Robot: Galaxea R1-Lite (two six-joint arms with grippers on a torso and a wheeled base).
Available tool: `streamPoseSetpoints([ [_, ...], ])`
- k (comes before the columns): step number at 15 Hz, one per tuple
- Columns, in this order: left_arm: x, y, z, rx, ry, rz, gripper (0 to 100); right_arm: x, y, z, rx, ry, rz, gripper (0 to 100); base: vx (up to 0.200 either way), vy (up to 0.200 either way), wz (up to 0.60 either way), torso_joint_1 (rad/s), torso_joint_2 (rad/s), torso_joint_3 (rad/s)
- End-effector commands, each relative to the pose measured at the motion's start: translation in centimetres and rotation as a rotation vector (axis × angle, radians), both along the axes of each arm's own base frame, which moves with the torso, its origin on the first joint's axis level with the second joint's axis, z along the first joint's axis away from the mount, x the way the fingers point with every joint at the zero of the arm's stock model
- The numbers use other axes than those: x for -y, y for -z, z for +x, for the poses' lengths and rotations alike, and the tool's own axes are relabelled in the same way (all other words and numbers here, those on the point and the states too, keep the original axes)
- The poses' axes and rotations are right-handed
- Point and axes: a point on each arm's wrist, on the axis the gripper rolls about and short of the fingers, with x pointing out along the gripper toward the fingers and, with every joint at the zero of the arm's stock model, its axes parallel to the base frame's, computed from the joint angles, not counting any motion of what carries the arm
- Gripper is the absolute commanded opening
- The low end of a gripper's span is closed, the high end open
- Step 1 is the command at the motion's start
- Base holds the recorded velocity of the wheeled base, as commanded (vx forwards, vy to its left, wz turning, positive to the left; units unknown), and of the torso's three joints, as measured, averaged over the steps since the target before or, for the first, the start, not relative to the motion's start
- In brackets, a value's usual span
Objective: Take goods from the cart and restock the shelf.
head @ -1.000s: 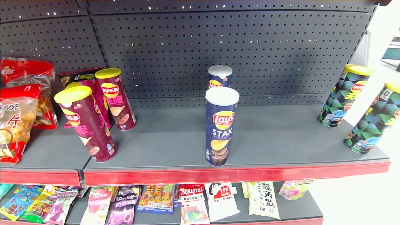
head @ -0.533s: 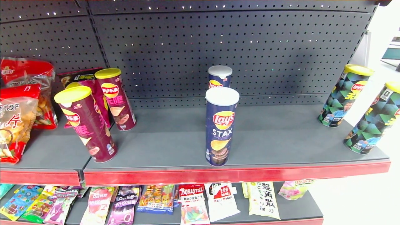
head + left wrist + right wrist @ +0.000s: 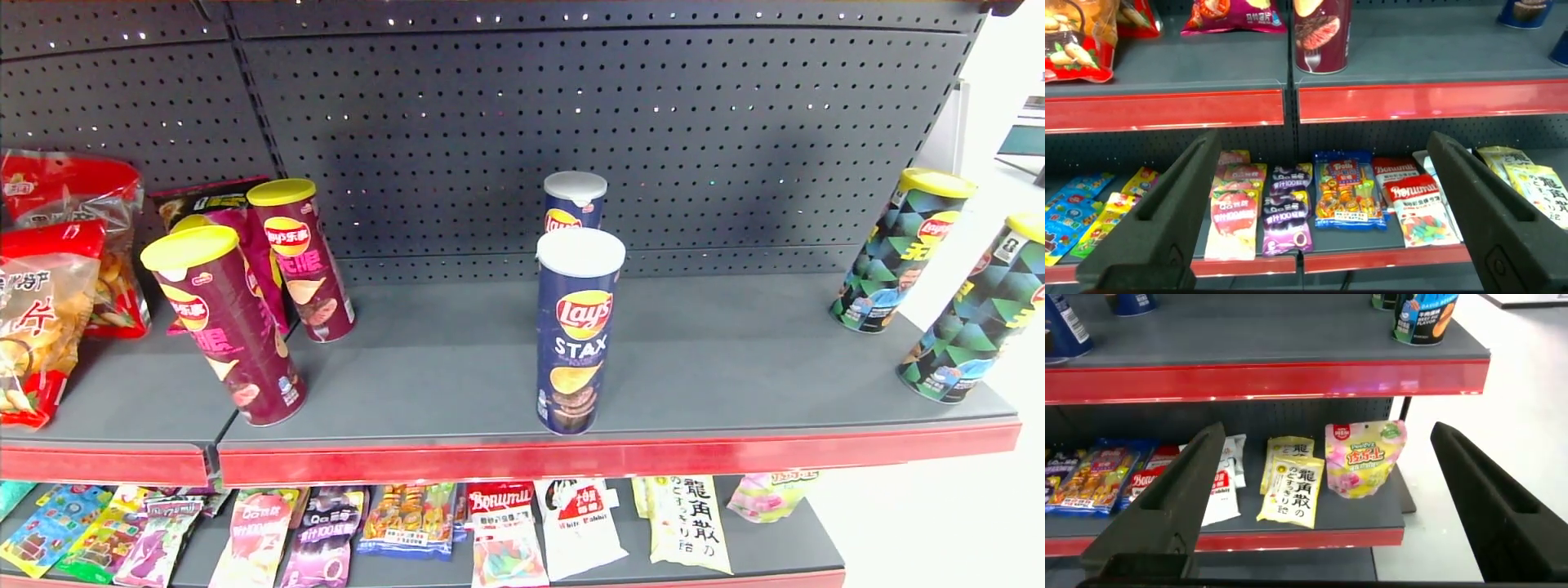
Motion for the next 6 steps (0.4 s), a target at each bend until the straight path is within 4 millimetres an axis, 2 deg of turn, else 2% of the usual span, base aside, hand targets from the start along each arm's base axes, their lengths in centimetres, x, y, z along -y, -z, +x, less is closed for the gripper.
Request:
streamPoseSetpoints([
  [1,0.0,0.01,0.0,-0.001,0.0,0.0,100,0.0,0.01,-0.03,0.003,-0.001,0.0,100,0.0,0.0,0.0,0.0,0.0,0.0],
  [6,0.0,0.01,0.0,-0.001,0.0,0.0,100,0.0,0.01,-0.03,0.003,-0.001,-0.001,100,0.0,0.0,0.0,0.0,0.0,0.0],
])
